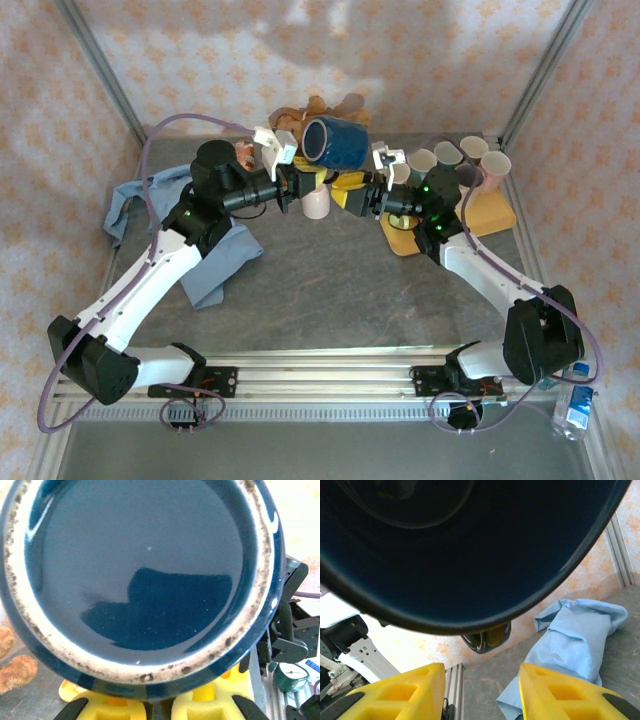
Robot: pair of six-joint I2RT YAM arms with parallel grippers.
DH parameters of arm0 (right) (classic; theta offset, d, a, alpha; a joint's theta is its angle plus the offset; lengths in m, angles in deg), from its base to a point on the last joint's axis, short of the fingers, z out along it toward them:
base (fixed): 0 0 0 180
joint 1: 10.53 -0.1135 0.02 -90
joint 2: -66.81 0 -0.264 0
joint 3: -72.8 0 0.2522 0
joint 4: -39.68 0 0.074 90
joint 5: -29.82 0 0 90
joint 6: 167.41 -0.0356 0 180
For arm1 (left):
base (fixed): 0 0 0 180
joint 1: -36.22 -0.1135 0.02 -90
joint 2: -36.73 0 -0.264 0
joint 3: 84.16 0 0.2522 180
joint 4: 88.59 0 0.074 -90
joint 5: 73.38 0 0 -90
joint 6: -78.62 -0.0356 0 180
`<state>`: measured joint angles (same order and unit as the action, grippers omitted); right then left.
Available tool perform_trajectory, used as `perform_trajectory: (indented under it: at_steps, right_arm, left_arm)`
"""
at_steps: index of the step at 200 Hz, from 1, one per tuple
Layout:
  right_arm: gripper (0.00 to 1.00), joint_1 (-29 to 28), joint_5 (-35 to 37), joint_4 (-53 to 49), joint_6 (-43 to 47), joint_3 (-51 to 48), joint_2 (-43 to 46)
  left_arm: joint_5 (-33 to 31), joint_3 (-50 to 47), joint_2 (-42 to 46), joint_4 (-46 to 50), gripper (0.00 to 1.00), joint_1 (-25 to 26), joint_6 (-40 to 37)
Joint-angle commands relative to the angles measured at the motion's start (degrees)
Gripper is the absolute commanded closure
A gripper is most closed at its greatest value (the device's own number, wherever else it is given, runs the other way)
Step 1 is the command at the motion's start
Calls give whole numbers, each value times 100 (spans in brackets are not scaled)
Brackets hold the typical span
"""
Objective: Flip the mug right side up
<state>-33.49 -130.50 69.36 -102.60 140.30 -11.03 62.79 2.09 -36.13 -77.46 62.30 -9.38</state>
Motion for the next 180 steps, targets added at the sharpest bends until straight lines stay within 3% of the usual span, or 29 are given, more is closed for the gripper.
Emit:
perform_trajectory:
  at_steps: [1,75,106,180]
  right_arm:
    - [57,-15,43,699,-194,217,-1]
    - [56,-13,350,1621,-1006,352,-360]
    - [56,-18,510,2561,-1649,363,-553]
    - [63,-210,576,2632,-1707,429,-556]
  left_arm:
    - [241,56,193,-982,100,-51,232]
    - [331,-53,227,-1256,100,-27,570]
    - [318,-77,224,-1257,100,-5,580]
    - [293,-292,141,-1577,100,1,727]
